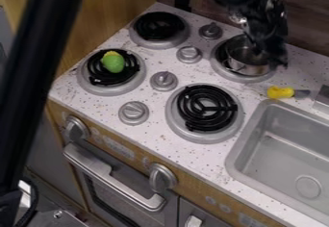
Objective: Move silver pot to the upper right burner
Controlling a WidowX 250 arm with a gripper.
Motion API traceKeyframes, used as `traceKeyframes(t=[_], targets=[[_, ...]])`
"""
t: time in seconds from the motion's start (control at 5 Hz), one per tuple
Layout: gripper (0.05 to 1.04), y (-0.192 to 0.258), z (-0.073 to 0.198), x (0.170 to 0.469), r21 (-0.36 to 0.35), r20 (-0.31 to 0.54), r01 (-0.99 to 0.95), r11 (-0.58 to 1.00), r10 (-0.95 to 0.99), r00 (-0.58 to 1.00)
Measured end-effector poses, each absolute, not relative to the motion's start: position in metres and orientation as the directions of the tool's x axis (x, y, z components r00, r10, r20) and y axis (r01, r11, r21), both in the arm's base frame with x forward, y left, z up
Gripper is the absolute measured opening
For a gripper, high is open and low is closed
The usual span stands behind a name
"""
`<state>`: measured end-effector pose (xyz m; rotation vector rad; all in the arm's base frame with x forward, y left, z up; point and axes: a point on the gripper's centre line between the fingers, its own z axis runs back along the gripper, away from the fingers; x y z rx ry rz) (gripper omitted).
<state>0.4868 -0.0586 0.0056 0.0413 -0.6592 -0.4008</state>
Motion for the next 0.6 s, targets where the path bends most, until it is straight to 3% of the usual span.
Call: traceKeyframes(t=[0.2, 0.4, 0.6], targets=[[1.001, -0.048, 0.024, 0.455, 0.130, 0.469, 0.261, 0.956, -0.292, 0.834], [1.000, -0.042, 0.041, 0.416, 0.098, 0.340, 0.116, 0.988, -0.143, 0.930], [1.000, -0.042, 0.038, 0.381, 0.050, 0.277, 0.069, 0.996, -0.081, 0.958]])
